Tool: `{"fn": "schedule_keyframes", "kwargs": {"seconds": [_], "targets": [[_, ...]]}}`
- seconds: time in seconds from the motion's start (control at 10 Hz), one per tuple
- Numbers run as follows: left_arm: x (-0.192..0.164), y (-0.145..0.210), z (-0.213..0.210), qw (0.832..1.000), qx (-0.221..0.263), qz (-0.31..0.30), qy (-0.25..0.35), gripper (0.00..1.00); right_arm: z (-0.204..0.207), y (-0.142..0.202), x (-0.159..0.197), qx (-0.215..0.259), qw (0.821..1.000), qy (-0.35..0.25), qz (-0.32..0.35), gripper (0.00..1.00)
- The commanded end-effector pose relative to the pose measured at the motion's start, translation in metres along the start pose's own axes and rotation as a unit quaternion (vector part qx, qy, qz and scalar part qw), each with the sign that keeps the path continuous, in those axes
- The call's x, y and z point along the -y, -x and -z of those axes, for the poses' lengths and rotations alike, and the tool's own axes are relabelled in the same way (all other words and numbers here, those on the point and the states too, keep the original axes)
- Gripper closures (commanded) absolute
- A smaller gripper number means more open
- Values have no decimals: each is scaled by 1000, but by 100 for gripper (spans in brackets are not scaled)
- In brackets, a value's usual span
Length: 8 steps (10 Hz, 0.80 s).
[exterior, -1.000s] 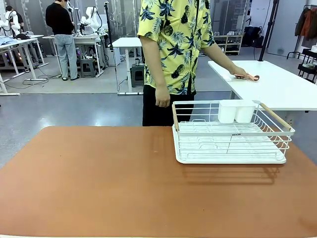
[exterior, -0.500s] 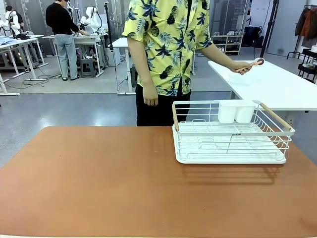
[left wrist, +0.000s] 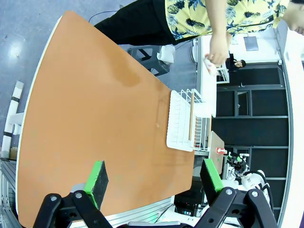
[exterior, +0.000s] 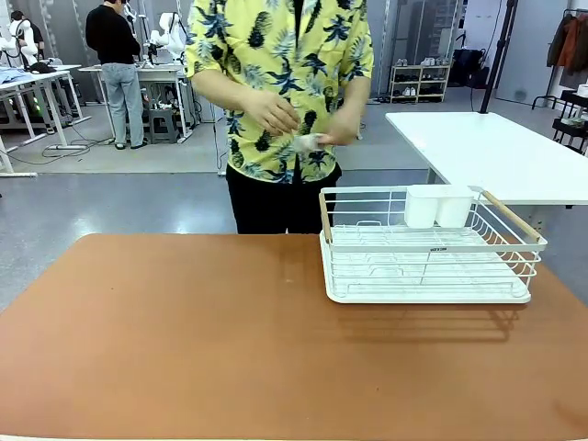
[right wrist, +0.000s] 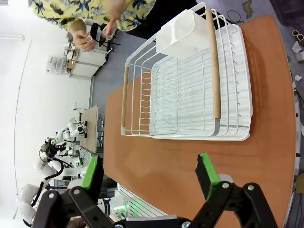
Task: Clean the table.
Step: Pick up the Lint Roller when the human hands it over.
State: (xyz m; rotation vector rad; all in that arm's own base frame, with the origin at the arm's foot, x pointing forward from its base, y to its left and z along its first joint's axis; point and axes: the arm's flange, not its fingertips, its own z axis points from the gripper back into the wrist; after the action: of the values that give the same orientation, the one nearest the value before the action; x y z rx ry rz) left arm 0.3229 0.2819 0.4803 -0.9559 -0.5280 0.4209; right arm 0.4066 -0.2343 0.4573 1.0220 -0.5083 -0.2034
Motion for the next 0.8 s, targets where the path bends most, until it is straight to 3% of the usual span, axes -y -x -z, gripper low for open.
{"fn": "schedule_keyframes", "kwargs": {"seconds": [0.0,0.7], "targets": [[-1,0,-2,1000,0,3,8,0,0,-1,-2,5,1000,-7,-4,0],[-1,0,-2,1000,0,3,8,0,0,-1,-2,5,1000,-7,-4,0]]}}
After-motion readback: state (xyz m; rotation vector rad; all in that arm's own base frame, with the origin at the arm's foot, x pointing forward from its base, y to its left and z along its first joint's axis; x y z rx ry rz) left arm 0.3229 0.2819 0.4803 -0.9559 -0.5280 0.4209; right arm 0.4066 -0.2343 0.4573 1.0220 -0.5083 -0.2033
